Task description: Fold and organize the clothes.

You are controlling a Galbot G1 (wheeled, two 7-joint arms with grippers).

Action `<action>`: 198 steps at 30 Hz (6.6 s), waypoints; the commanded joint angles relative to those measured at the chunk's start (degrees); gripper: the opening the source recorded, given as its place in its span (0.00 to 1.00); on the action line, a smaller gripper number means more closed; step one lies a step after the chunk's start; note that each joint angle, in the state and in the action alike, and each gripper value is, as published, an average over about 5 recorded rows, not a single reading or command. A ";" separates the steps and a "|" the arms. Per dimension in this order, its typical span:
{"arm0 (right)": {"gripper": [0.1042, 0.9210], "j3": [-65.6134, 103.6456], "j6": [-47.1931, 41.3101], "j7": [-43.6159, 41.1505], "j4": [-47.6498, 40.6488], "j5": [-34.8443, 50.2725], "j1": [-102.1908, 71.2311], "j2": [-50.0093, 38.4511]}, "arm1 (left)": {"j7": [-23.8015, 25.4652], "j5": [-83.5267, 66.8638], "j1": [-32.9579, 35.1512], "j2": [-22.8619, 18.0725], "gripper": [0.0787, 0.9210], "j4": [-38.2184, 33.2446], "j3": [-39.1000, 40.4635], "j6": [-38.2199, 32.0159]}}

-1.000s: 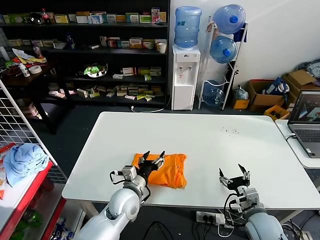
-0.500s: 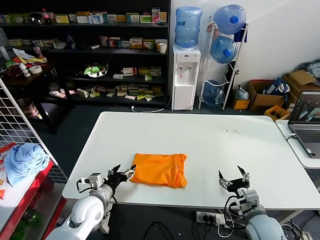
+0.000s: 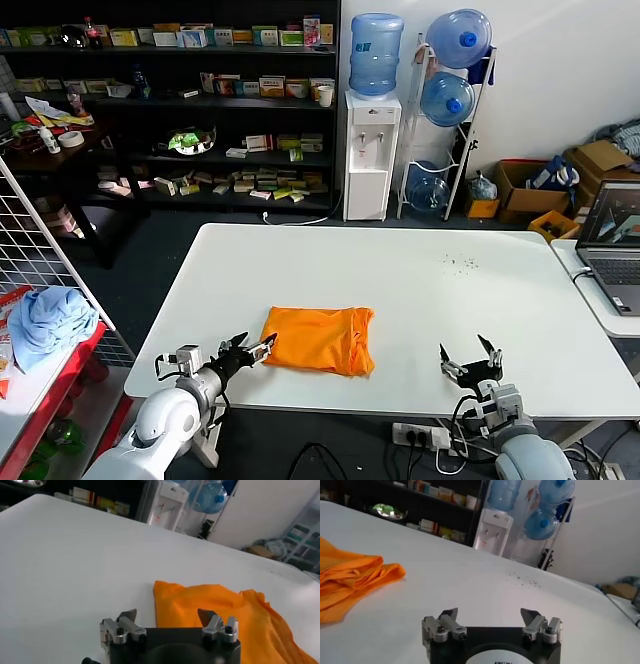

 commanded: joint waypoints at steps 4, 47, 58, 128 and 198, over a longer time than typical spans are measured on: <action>0.88 -0.11 -0.28 0.12 0.25 0.04 -0.13 0.08 | 4.07 1.72 -6.90 -1.78 0.88 7.85 2.46 -0.09; 0.88 -1.79 -1.53 0.35 1.72 0.99 2.20 -0.10 | -4.53 4.13 -0.02 5.09 0.06 -1.44 -4.72 2.17; 0.88 -2.65 -1.43 0.27 1.69 1.64 3.24 0.21 | -10.54 6.06 2.02 16.57 0.06 1.75 -12.42 3.20; 0.88 -0.30 -0.19 0.45 4.17 -1.51 -2.20 1.26 | -18.49 27.35 -9.32 -16.70 0.06 3.11 15.02 -0.29; 0.88 14.09 9.25 -18.28 2.04 -3.14 0.78 13.87 | -0.53 50.13 20.45 -10.68 0.88 -2.08 -20.66 -46.36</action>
